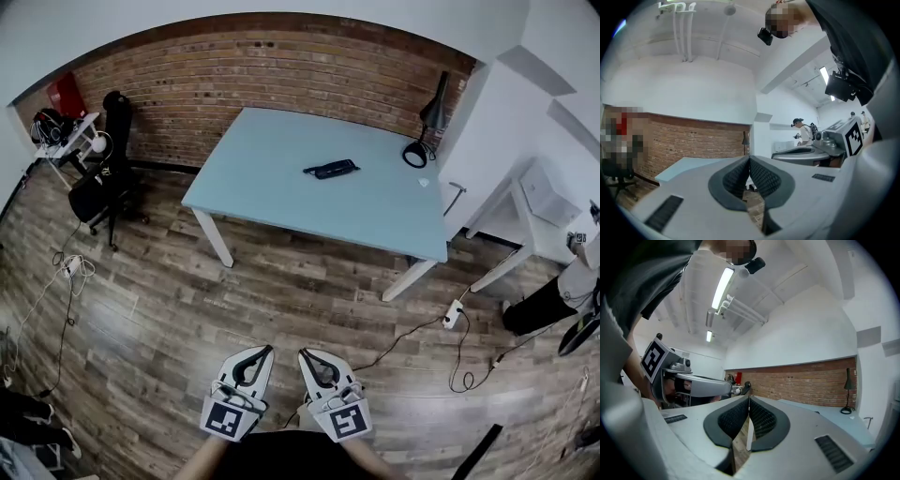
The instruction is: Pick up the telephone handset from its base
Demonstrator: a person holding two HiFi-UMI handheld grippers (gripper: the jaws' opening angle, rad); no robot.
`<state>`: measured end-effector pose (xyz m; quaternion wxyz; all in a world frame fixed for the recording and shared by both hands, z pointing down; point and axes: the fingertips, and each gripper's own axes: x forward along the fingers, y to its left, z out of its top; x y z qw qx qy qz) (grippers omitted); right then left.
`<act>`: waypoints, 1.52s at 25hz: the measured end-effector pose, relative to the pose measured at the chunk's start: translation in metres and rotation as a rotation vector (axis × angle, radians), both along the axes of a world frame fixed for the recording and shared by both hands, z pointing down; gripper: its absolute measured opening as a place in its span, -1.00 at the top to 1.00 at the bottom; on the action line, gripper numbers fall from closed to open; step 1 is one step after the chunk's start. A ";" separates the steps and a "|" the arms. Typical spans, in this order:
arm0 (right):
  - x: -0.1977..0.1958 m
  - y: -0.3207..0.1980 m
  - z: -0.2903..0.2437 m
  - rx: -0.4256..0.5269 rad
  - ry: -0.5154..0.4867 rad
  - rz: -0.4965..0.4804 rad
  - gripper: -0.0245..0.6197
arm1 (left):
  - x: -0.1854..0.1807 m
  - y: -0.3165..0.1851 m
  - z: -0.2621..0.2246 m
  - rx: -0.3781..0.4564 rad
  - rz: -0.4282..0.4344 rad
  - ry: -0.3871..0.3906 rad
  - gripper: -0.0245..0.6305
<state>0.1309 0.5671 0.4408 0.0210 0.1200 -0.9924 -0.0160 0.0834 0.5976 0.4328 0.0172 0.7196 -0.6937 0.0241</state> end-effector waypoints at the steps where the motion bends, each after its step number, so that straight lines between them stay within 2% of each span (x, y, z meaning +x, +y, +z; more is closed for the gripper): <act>1: 0.000 -0.011 0.000 -0.006 -0.003 -0.010 0.83 | 0.001 -0.010 -0.001 -0.001 -0.015 -0.005 0.92; 6: -0.004 -0.054 0.004 -0.021 -0.001 -0.054 0.83 | -0.004 -0.049 -0.002 -0.007 -0.081 0.007 0.92; 13: -0.039 -0.082 0.018 -0.030 0.021 -0.065 0.83 | -0.041 -0.073 0.018 -0.040 -0.070 0.040 0.92; 20: -0.099 -0.131 0.011 0.012 0.072 0.025 0.84 | -0.095 -0.127 0.029 -0.039 0.074 0.071 0.92; 28: -0.169 -0.171 -0.007 0.041 0.105 0.114 0.84 | -0.149 -0.188 0.017 -0.051 0.331 0.099 0.92; 33: -0.177 -0.200 -0.002 0.041 0.133 0.165 0.84 | -0.178 -0.219 0.023 -0.051 0.347 0.088 0.92; 38: -0.176 -0.247 0.005 0.016 0.130 0.191 0.84 | -0.181 -0.263 0.032 -0.068 0.333 0.105 0.92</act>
